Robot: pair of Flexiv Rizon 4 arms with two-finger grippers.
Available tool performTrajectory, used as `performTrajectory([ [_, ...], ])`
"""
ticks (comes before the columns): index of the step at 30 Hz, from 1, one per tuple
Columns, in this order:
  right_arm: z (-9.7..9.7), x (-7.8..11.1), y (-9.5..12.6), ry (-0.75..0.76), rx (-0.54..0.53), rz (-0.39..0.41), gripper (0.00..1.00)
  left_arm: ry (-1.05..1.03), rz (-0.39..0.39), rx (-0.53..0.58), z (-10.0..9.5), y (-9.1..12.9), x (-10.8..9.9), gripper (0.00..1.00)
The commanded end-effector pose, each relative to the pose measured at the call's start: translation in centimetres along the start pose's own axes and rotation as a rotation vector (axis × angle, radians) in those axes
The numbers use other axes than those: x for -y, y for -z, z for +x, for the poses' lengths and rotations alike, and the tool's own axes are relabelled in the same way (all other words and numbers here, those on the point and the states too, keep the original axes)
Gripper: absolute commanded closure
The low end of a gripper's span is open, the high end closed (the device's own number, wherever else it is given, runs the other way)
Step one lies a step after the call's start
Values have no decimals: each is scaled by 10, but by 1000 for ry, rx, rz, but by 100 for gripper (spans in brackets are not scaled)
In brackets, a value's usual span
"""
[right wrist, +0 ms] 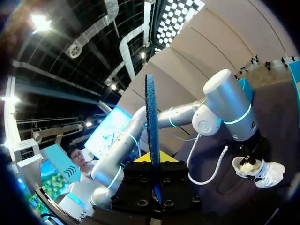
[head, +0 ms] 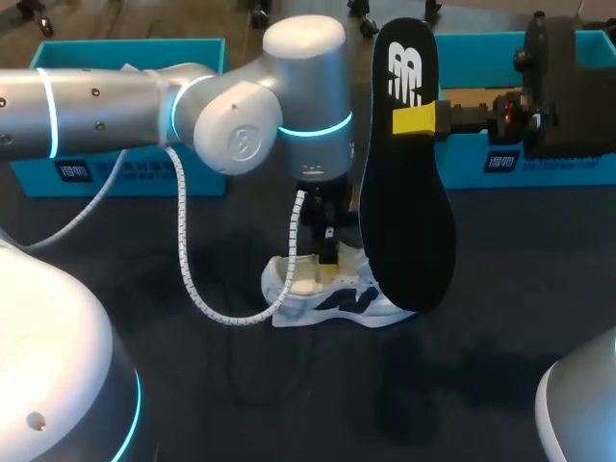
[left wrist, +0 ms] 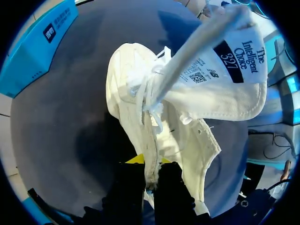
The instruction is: Take the shoe out of the shoebox, open the shoe tongue, remove and reinsert the insole, then place the shoe into the shoebox
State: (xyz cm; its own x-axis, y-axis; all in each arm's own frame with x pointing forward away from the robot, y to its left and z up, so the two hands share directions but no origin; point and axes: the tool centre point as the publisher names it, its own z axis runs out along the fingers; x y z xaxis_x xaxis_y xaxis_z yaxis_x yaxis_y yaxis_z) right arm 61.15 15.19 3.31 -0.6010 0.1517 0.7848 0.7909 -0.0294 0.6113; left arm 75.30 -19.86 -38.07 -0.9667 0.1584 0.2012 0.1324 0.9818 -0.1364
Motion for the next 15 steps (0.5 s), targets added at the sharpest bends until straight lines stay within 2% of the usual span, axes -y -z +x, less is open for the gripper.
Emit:
performTrajectory([
  [1,0,-1,-3,-2,1,0,100,6,-4,-13,-7,-3,-1,100],
  [4,0,-1,-3,-2,1,0,100,-75,-47,-11,-10,5,-2,100],
  [6,0,-1,-3,-2,1,0,100,-104,-43,-21,-11,7,-2,100],
  [7,0,-1,-3,-2,1,0,100,-218,-37,-69,-13,14,-2,100],
  [9,0,-1,-3,-2,1,0,100,-278,-53,-105,-16,20,-3,100],
  [12,0,-1,-3,-2,1,0,100,-399,-32,-206,-19,32,-5,100],
  [15,0,-1,-3,-2,1,0,100,-530,-42,-236,-17,44,-6,100],
])
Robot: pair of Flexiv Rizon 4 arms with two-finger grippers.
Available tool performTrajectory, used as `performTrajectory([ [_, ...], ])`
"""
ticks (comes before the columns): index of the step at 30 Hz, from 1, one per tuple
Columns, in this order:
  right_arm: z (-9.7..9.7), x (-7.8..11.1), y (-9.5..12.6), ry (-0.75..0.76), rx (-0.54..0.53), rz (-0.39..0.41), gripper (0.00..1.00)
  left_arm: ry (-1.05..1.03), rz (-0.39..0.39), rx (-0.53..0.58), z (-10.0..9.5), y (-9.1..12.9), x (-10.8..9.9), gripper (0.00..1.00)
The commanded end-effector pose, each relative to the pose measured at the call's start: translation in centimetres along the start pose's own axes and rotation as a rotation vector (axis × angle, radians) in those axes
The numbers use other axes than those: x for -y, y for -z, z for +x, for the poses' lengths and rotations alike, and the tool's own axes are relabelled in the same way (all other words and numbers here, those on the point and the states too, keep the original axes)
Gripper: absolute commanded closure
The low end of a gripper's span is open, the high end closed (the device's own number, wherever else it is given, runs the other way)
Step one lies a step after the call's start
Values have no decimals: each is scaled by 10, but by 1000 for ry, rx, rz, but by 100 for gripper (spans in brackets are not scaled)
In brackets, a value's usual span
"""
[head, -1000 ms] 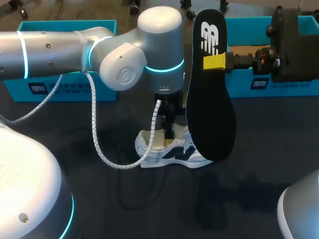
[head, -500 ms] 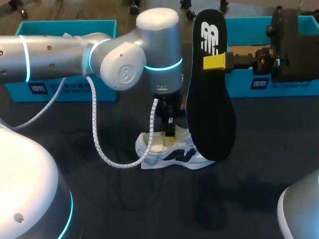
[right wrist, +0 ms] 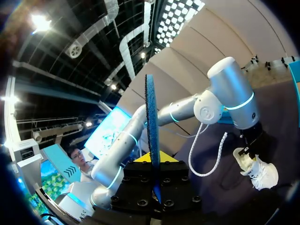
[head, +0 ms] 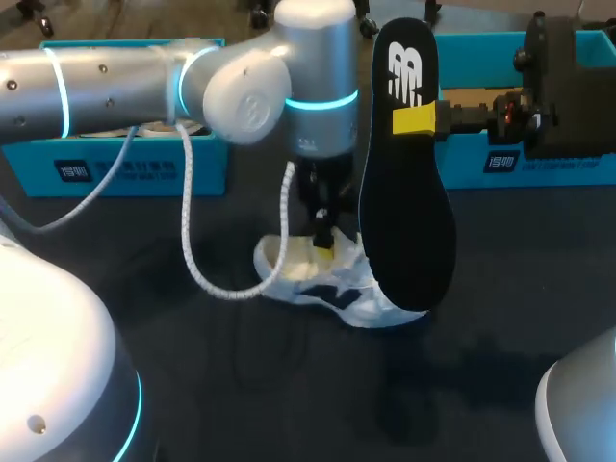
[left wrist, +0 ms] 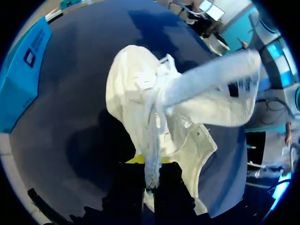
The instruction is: Take the shoe out of the shoebox, open the shoe tongue, remove and reinsert the insole, then place the shoe into the shoebox
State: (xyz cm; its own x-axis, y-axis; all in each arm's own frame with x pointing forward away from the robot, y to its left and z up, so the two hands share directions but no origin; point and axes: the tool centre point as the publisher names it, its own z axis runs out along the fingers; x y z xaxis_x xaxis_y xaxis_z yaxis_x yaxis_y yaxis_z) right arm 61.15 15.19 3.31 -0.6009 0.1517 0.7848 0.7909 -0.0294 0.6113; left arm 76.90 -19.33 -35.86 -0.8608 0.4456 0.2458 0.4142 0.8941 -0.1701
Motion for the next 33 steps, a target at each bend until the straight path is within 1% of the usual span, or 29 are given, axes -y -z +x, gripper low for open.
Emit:
performTrajectory([
  [1,0,-1,-3,-2,1,0,100,-280,-43,-120,-2,22,-3,100],
  [3,0,-1,-3,-2,1,0,100,-359,-91,-135,6,26,1,100],
  [5,0,-1,-3,-2,1,0,100,-501,-141,-127,14,29,6,100],
  [6,0,-1,-3,-2,1,0,100,-633,-162,-108,20,28,8,100],
  [7,0,-1,-3,-2,1,0,100,-782,-208,-62,29,28,10,100],
  [8,0,-1,-3,-2,1,0,100,-827,-236,-29,35,26,10,100],
  [25,0,-1,-3,-2,1,0,100,-827,-236,-29,35,26,10,100],
  [27,0,-1,-3,-2,1,0,100,-824,-273,-21,35,25,10,100],
  [28,0,-1,-3,-2,1,0,100,-859,-292,-23,35,25,12,100],
  [30,0,-1,-3,-2,1,0,100,-861,-286,-26,32,25,12,100],
  [31,0,-1,-3,-2,1,0,100,-874,-282,-40,26,25,11,100],
  [33,0,-1,-3,-2,1,0,100,-886,-286,-54,19,23,12,100],
])
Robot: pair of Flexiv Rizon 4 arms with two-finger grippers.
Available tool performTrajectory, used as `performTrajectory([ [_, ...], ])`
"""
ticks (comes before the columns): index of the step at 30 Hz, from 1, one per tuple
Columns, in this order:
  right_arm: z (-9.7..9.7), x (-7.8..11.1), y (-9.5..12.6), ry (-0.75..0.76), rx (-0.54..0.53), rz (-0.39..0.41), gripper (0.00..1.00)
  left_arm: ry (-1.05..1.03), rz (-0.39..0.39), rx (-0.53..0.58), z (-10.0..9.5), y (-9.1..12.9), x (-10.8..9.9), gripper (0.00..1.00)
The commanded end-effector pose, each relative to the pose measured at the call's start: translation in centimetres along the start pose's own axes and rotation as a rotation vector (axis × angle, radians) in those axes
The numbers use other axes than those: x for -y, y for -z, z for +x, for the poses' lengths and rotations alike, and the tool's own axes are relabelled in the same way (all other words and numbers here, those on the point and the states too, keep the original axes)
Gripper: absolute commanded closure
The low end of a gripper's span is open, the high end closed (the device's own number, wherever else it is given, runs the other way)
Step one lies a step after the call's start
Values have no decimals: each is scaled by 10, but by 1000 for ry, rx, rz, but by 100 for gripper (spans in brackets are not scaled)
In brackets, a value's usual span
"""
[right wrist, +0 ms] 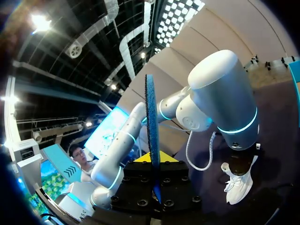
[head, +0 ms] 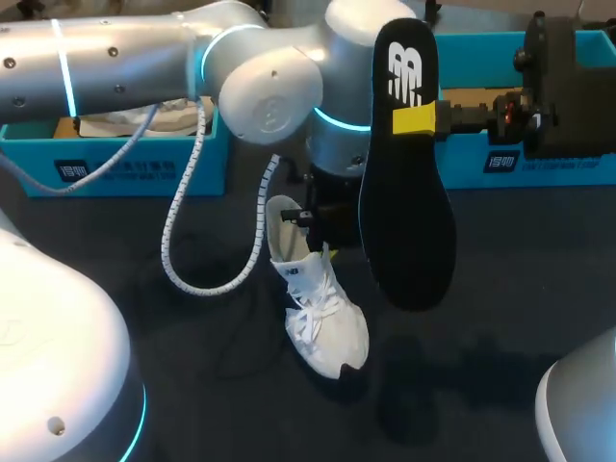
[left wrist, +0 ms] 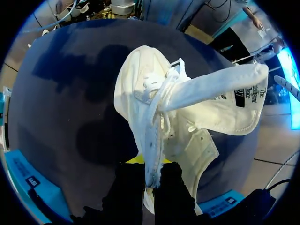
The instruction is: Take the shoe out of the shoebox, open the shoe tongue, remove and reinsert the insole, then place the shoe into the shoebox
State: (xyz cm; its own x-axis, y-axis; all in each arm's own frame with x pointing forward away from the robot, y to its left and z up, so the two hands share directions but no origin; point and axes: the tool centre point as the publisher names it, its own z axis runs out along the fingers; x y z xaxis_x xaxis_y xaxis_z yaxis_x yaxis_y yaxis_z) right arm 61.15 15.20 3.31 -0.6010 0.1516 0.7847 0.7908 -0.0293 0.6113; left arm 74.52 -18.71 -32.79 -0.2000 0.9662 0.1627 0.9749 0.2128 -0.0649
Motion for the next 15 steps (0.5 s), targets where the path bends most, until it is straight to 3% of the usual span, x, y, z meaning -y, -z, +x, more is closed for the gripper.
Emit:
performTrajectory([
  [1,0,-1,-3,-2,2,0,100,-15,8,-30,-11,-1,-10,100],
  [6,0,-1,-3,-2,2,0,100,-78,42,-60,-22,-5,-15,100],
  [15,0,-1,-3,-2,2,0,100,-143,33,-135,-32,-15,-8,100],
])
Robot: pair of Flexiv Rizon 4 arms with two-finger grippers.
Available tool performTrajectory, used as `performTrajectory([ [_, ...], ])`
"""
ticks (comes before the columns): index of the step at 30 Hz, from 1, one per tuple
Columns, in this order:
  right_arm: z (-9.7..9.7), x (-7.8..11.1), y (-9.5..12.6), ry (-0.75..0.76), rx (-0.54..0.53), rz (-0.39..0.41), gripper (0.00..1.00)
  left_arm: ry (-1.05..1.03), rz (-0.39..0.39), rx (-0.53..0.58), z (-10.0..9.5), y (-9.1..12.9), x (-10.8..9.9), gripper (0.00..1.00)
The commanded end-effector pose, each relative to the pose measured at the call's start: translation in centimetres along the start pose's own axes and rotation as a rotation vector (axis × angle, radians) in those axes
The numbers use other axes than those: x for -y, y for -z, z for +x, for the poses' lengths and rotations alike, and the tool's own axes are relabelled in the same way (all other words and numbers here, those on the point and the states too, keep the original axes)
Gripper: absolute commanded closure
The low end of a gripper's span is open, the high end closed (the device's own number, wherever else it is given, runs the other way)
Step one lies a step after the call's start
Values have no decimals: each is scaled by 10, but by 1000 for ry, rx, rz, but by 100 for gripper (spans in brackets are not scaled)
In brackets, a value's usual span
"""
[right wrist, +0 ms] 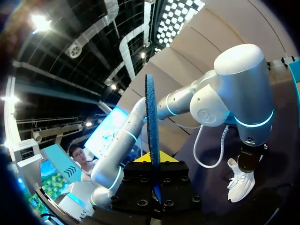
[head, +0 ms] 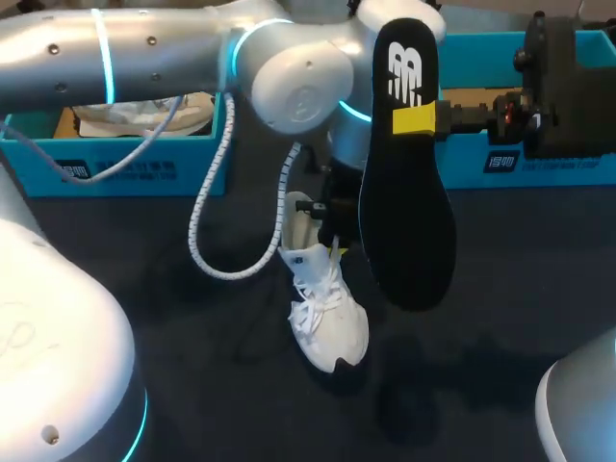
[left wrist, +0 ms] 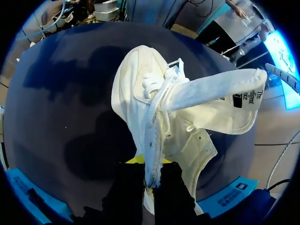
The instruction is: Take the shoe out of the shoebox, open the shoe tongue, remove and reinsert the insole, then place the shoe into the shoebox
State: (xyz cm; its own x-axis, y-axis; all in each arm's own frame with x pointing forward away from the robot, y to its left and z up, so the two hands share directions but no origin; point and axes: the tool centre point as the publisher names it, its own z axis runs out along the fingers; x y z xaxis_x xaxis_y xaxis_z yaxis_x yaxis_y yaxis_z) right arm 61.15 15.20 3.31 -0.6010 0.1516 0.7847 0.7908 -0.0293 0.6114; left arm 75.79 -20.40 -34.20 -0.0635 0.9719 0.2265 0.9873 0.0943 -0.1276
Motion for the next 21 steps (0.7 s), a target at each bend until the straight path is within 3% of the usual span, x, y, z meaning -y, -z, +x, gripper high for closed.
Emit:
performTrajectory([
  [1,0,-1,-3,-2,2,0,100,-29,-5,-59,-13,-5,0,100],
  [16,0,-1,-3,-2,2,0,100,-135,26,-51,-28,-22,-6,100],
  [17,0,-1,-3,-2,2,0,100,-146,26,-47,-29,-22,-7,89],
  [19,0,-1,-3,-2,2,0,100,-157,31,-37,-30,-21,-6,49],
  [20,0,-1,-3,-2,2,0,100,-168,30,-31,-31,-20,-6,4],
  [21,0,-1,-3,-2,2,0,100,-165,26,-28,-31,-18,-6,0],
])
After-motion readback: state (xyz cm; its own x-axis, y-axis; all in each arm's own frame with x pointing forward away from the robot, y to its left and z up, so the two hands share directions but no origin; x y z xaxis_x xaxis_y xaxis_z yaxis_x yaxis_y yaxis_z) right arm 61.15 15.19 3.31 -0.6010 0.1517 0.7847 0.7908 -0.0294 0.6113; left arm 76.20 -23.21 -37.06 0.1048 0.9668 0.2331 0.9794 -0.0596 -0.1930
